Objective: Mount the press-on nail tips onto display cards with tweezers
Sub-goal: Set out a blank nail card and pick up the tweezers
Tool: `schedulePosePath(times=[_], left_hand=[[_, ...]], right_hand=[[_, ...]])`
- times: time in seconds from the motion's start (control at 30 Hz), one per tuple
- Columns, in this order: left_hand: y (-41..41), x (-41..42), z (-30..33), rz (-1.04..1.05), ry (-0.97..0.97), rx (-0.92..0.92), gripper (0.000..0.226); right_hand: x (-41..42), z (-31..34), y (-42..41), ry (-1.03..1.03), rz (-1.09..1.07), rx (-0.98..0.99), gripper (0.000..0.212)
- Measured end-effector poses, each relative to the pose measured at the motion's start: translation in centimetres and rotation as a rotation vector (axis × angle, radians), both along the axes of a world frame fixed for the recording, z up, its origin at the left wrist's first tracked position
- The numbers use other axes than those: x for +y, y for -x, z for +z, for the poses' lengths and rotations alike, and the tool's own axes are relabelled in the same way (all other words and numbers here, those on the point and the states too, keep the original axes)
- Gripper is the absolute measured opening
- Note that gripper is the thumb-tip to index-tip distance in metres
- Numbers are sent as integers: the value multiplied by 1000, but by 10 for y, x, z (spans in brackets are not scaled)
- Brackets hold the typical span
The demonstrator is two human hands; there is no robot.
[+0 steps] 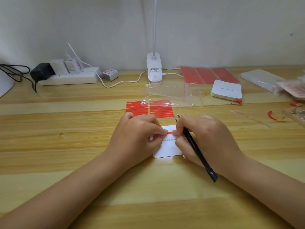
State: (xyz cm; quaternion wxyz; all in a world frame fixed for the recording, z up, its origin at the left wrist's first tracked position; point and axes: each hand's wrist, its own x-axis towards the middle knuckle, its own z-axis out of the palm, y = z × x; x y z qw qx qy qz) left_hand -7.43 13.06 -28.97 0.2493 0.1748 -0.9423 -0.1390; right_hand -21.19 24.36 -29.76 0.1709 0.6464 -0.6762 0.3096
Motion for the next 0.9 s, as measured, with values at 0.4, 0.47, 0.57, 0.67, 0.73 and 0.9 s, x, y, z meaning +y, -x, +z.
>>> schedulePosePath(times=[0.4,0.47,0.57,0.67,0.73,0.9], left_hand=[[-1,2,-1,9,-1,13,22],[-2,2,-1,-4,23,19,20],[-5,0,1,-57,16,9,18],[-12,-2,2,-96,5,-7,16],[-16,-5,2,-91,-34,-14,18],[-18,-6,1,-79,-69,-42,26]], right_hand=[[1,1,7,56,49,53,9],[-1,-1,3,-12,100,78,7],[0,-1,5,-30,69,63,8],[2,-3,7,-19,50,45,10],[2,-4,8,-14,63,26,9],[4,-3,11,18,38,-16,4]])
